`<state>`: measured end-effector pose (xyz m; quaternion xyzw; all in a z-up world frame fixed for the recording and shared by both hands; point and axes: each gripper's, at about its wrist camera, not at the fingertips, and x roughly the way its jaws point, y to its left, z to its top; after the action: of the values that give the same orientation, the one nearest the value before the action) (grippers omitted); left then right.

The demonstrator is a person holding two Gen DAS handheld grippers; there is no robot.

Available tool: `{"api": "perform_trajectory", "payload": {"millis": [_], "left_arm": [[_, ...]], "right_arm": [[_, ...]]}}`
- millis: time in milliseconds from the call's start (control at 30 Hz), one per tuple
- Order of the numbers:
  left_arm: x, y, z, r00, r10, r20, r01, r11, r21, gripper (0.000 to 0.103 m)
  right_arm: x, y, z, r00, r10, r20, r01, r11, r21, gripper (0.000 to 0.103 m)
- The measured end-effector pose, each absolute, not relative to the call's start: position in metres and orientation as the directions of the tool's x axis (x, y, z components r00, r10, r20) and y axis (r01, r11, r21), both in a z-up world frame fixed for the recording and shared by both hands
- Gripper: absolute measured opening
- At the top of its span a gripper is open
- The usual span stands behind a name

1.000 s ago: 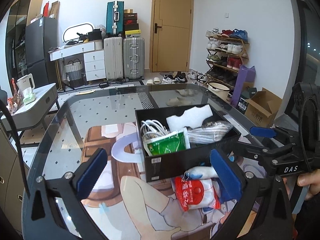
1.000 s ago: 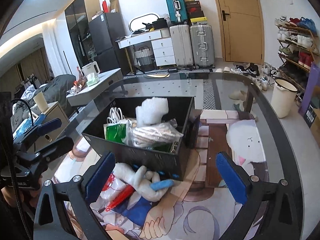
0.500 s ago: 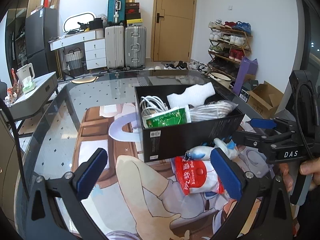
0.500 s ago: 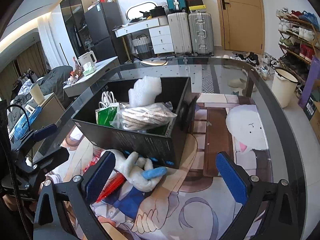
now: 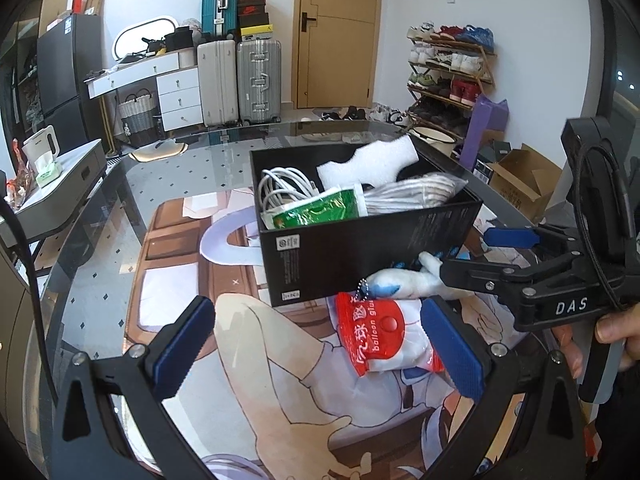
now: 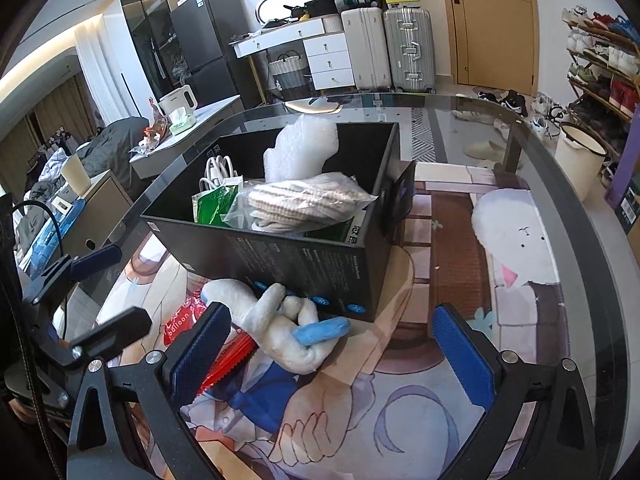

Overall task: Organize soft objects
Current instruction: 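Move right gripper to white plush toy while left gripper moves to red balloon-glue bag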

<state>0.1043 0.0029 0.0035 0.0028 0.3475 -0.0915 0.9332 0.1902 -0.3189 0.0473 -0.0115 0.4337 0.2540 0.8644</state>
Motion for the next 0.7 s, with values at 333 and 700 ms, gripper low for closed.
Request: {"api": "perform_trajectory", "payload": {"millis": [333,700], "left_arm": [[0.104,0.002,0.002,0.739,-0.166,-0.653,0.173,0.983,-0.053,0.103],[0.102,0.011,0.001,0.743,-0.149,-0.652,0.155,0.987,-0.049,0.103]], "right_arm": [[0.191,-0.314,0.038,0.458,0.445,-0.77,-0.444,0.865,0.235,0.102],[0.189,-0.299,0.037,0.411,0.508,-0.757,-0.464,0.831,0.305,0.102]]}}
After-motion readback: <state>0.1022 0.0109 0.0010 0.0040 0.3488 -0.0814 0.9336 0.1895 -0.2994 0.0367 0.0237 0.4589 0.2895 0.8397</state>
